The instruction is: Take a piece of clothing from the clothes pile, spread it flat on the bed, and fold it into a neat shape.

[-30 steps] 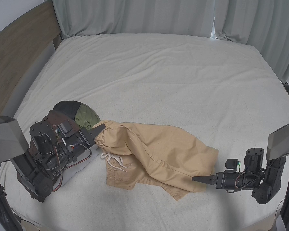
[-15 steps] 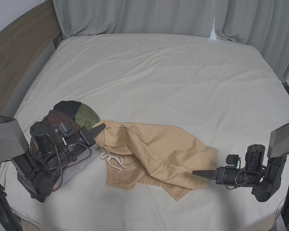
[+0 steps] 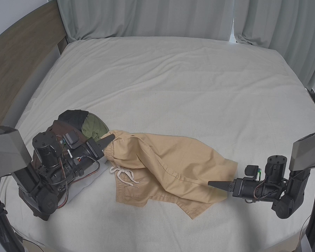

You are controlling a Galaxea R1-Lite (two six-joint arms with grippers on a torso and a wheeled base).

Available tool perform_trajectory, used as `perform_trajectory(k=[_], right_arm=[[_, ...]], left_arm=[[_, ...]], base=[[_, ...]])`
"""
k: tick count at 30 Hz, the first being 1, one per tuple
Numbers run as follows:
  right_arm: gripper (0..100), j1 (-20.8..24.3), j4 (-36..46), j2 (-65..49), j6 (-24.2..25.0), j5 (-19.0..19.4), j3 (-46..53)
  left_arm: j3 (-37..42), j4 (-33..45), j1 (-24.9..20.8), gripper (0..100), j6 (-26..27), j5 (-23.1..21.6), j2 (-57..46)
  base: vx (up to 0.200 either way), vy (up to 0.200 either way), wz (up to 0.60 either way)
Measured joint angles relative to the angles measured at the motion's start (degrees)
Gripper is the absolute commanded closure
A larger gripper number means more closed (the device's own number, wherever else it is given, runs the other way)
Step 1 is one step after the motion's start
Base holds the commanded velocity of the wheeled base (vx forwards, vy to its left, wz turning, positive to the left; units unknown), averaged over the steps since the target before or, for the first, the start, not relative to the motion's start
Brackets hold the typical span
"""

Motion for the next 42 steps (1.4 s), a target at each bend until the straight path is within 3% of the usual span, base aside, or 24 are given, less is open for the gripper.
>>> perform_trajectory(k=[21, 42], right_arm=[[0, -1.76, 0.23, -10.52, -0.46, -0.55, 3.63], [0, 0.33, 0.04, -0.88, -0.51, -0.39, 0.91]], left_arm=[[0.02, 0.00, -0.04, 100, 0.00, 0.00, 0.11], [0.04, 0.00, -0.02, 100, -0.02, 0.00, 0.09]], base=[[0.000, 0.000, 0.00], [0.000, 0.000, 0.00]])
